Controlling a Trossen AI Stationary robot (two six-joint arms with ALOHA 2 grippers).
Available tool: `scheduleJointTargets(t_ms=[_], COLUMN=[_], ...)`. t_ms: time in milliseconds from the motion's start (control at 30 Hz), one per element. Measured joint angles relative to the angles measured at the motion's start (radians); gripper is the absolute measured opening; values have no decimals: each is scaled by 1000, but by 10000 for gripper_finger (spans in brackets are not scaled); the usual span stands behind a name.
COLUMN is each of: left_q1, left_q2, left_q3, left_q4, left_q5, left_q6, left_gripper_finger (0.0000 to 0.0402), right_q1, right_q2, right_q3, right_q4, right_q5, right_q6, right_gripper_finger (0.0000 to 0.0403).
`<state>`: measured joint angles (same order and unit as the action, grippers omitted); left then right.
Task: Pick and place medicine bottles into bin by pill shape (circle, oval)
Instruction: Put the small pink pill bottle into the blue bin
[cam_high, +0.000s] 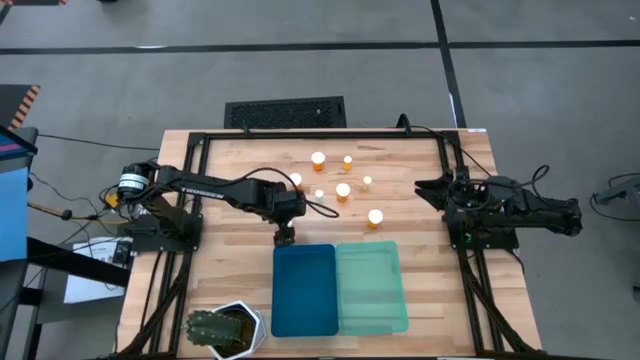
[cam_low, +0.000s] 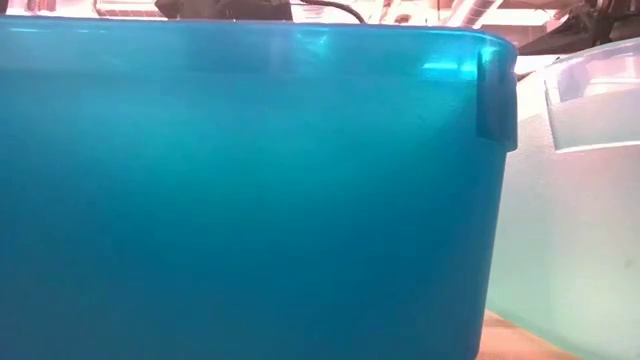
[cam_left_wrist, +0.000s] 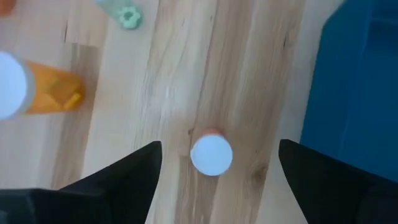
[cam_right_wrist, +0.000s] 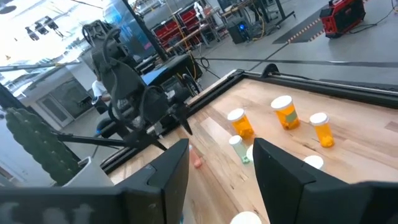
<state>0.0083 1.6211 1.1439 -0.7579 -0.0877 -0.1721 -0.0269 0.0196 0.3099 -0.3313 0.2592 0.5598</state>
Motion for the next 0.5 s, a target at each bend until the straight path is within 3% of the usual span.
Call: scheduleJointTargets(t_ms=[500], left_q1=[4], left_q2=[0], left_q3=[-99], left_q4=[84], left_q5=[12], left_q6=[49], left_gripper_finger=[315], right_q1=[0], right_q2=[0], right_q3=[0], right_q4=[-14], right_q5=[0], right_q6=[0], right_gripper_finger=[188])
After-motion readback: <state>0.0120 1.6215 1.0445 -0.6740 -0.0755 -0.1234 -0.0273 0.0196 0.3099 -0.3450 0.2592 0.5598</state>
